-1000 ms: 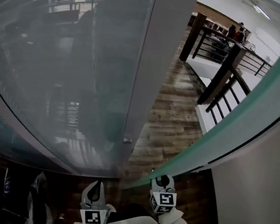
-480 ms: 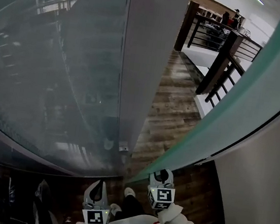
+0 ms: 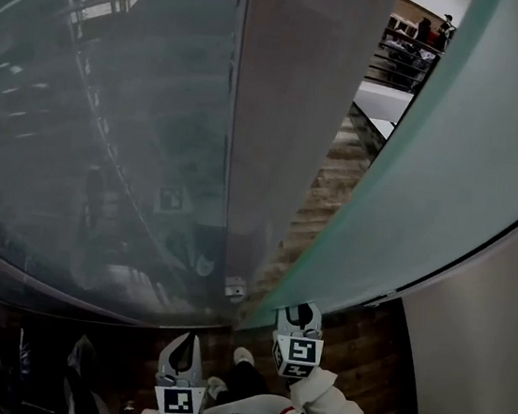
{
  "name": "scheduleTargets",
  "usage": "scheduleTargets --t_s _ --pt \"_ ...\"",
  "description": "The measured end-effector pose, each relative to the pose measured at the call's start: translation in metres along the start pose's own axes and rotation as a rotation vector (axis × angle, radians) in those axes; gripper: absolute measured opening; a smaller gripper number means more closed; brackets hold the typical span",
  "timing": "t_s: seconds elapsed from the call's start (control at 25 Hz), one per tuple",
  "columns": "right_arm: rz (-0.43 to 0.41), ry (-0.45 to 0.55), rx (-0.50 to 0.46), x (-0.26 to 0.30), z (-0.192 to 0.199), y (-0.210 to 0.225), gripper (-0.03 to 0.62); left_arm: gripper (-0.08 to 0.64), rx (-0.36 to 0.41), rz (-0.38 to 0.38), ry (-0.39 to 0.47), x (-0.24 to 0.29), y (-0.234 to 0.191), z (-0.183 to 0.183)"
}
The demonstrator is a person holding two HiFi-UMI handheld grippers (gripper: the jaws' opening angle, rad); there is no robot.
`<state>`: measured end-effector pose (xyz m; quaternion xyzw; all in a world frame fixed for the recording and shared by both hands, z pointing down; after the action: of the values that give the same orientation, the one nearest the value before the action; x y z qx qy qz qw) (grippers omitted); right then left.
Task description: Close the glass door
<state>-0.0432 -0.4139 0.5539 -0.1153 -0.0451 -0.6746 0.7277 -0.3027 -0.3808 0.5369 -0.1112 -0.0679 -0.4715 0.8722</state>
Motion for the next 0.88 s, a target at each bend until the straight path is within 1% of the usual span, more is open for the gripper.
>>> scheduleTargets --t_s 0.08,0.16,0.44,0.52,0.72,0.88 --pt "0.004 -0.001 0.002 0.007 -0.001 0.001 0.121 0.003 -0.026 -0.002 -0.018 0.002 -0.003 0.003" --pt "0.008 -0.001 0.002 0.014 -0.002 0.002 0.121 0.003 -0.036 -0.010 -0.020 0.004 -0.007 0.004" --pt "0.030 0.007 0.003 0.035 -0.009 0.002 0.123 0.003 -0.030 -0.022 -0.020 0.009 -0.013 0.010" --pt "0.035 0.006 0.003 0.040 -0.008 0.003 0.123 0.003 -0.030 -0.013 -0.017 0.009 -0.011 0.006" --pt "0.049 0.013 0.002 0.052 -0.012 0.005 0.123 0.003 -0.043 -0.023 -0.027 0.008 -0.012 0.006" --pt "0.061 0.021 -0.002 0.051 -0.011 0.005 0.123 0.003 -0.049 -0.024 -0.015 0.008 -0.014 0.003"
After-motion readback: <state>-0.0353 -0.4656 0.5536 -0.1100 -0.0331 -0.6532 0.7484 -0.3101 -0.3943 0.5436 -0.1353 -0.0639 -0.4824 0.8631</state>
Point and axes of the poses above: the fingertips, and each gripper's own axes: x forward along the fingers, y to its right, z out of its underside, the point moved 6 cm from there along -x, backward along the fingers, and after that the axes turned 5 degrees about -x, right-handed, at the moved point
